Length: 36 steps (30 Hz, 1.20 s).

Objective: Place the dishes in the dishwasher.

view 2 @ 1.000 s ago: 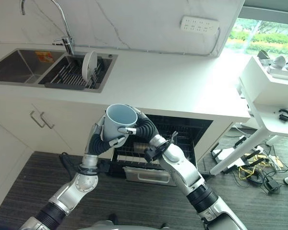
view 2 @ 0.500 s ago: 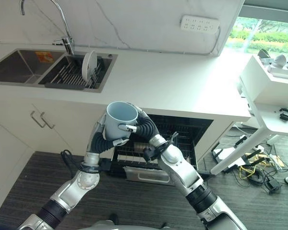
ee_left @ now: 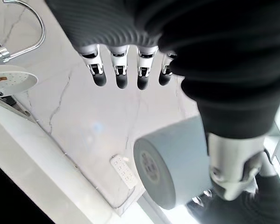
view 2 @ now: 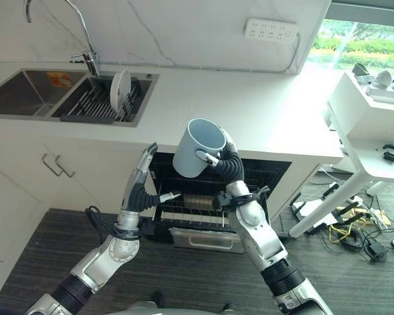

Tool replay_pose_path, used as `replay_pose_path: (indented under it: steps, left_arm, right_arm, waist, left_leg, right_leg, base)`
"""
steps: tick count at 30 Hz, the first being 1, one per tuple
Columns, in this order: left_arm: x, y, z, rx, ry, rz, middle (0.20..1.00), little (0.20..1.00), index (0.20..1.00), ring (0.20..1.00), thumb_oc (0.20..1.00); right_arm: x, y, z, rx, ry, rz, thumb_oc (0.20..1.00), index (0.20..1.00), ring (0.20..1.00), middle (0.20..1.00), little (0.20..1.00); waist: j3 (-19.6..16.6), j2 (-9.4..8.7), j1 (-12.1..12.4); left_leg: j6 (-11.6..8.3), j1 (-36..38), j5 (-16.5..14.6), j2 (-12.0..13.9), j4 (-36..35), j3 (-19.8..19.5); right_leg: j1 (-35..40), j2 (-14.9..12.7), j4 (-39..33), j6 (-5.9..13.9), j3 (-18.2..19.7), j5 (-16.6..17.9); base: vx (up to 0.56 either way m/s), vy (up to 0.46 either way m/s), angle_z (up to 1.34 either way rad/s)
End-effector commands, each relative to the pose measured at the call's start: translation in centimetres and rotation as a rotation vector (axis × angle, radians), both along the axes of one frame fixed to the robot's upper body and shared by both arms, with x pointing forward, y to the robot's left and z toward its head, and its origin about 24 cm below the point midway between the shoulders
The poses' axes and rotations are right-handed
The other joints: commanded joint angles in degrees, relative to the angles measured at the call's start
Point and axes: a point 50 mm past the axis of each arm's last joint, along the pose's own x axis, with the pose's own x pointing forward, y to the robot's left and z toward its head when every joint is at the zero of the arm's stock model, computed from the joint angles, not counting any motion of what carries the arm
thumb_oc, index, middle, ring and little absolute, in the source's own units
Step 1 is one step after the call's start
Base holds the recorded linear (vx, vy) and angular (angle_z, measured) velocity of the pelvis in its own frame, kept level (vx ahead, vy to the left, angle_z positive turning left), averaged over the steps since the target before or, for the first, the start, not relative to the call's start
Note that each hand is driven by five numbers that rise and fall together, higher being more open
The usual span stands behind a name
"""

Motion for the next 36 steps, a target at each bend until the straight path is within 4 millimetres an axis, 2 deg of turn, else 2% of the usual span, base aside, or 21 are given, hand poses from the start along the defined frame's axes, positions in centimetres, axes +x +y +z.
replay_pose_path:
  steps: [1,5,9,11,14,20,23,26,36]
  left_arm:
    - [0.3,-0.6,1.6,-0.024,-0.100,-0.011,1.000,1.000,1.000,1.000,1.000]
    - [0.5,0.1,1.0,-0.034,-0.048,0.015,1.000,1.000,1.000,1.000,1.000]
    - [0.9,0.4,-0.8,0.052,0.134,-0.039,1.000,1.000,1.000,1.000,1.000]
    - [1.0,0.6,-2.1,0.176,0.228,-0.076,1.000,1.000,1.000,1.000,1.000]
    - [0.8,2.4,-6.1,0.536,0.486,-0.158,1.000,1.000,1.000,1.000,1.000]
    - [0.7,3.8,-7.8,0.760,0.615,-0.209,1.000,1.000,1.000,1.000,1.000]
    - [2.5,3.9,-6.7,0.872,0.599,-0.210,1.000,1.000,1.000,1.000,1.000]
    - [3.5,3.8,-5.8,0.944,0.577,-0.206,1.000,1.000,1.000,1.000,1.000]
    - [3.6,4.7,-4.3,1.048,0.516,-0.191,1.000,1.000,1.000,1.000,1.000]
  right_arm:
    - [-0.1,-0.4,3.4,0.088,-0.189,-0.032,0.200,0.200,0.200,0.200,0.200]
    - [-0.1,-1.5,2.8,0.082,-0.185,-0.111,0.200,0.200,0.200,0.200,0.200]
    - [0.0,-2.9,2.1,0.042,-0.164,-0.156,0.200,0.200,0.200,0.200,0.200]
    - [0.2,-3.8,1.8,0.005,-0.141,-0.153,0.200,0.200,0.200,0.200,0.200]
    - [1.1,-5.9,0.2,-0.128,-0.035,-0.120,0.200,0.200,0.200,0.200,0.200]
    - [2.1,-7.7,-1.3,-0.188,0.069,-0.123,0.200,0.200,0.200,0.200,0.200]
    - [4.3,-8.7,0.8,-0.243,0.047,-0.160,0.200,0.200,0.200,0.200,0.200]
    - [5.6,-9.3,1.9,-0.293,0.042,-0.184,0.200,0.200,0.200,0.200,0.200]
    - [6.9,-12.1,1.9,-0.401,0.094,-0.264,0.200,0.200,0.200,0.200,0.200]
  waist:
    - [-0.18,0.82,0.15]
    - [-0.36,0.90,-0.15]
    - [-0.56,0.93,-0.88]
    - [-0.67,0.99,-1.39]
    - [-0.73,1.56,-2.74]
    - [0.67,2.31,-3.28]
    - [3.82,3.34,-3.20]
    - [6.07,3.94,-3.17]
    - [7.86,5.23,-1.75]
  left_leg:
    - [1.10,3.19,-7.20,0.83,1.63,1.07]
    - [1.04,3.56,-7.03,0.98,1.25,1.29]
    - [0.91,3.84,-6.76,1.18,0.89,1.76]
    - [0.83,3.96,-6.69,1.33,0.77,2.11]
    - [0.28,3.78,-5.89,1.90,0.61,2.85]
    - [-0.08,2.08,-4.75,2.25,0.81,2.23]
    - [-0.12,-1.98,-3.62,1.97,1.36,0.96]
    - [0.18,-3.71,-2.96,1.38,1.39,0.14]
    - [0.59,-4.13,-2.28,0.16,1.12,-1.25]
  right_leg:
    - [-0.13,-1.60,6.08,0.10,0.44,-8.03]
    - [0.11,-1.33,5.83,0.07,0.68,-8.03]
    - [0.04,-0.98,5.56,0.12,1.32,-7.89]
    - [-0.12,-0.82,5.47,0.23,1.63,-7.83]
    - [-0.68,-0.64,5.20,0.51,2.12,-7.55]
    - [-2.50,-0.63,5.56,0.78,2.76,-7.08]
    - [-6.51,-0.92,6.53,0.99,3.55,-6.21]
    - [-8.11,-1.19,6.81,1.17,4.00,-5.53]
    - [-8.06,-2.47,6.82,2.08,4.01,-4.60]
  base:
    - [0.00,0.000,0.00]
    - [0.00,0.000,0.00]
    - [0.04,0.012,-0.01]
    - [0.05,0.013,-0.06]
    - [0.10,0.020,-0.06]
    - [0.03,-0.030,-0.08]
    - [-0.22,-0.013,0.00]
    - [-0.12,0.015,0.03]
    - [0.05,-0.001,0.05]
